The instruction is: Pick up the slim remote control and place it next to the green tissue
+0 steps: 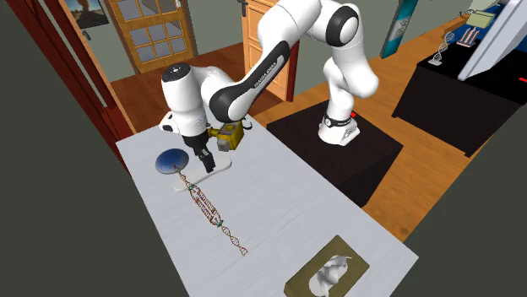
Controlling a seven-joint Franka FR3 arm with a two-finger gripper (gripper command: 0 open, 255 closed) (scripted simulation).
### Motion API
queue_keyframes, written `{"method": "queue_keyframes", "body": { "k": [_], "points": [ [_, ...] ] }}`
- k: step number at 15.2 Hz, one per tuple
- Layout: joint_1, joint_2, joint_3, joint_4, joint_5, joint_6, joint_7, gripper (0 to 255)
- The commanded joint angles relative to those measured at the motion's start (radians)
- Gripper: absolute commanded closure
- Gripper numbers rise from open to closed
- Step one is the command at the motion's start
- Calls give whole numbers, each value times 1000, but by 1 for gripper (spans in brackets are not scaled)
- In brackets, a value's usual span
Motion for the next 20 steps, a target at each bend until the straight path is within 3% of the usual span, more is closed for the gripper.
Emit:
{"method": "queue_keyframes", "body": {
  "k": [1,8,15,16,20],
  "points": [
    [2,41,-1,35,-5,6,2,0],
    [2,74,-2,-5,-6,79,3,0],
    [2,74,-2,-4,-6,79,3,0],
    [2,74,-2,-4,-6,79,3,255],
    [2,74,-2,-4,-6,79,3,255]
  ]
}}
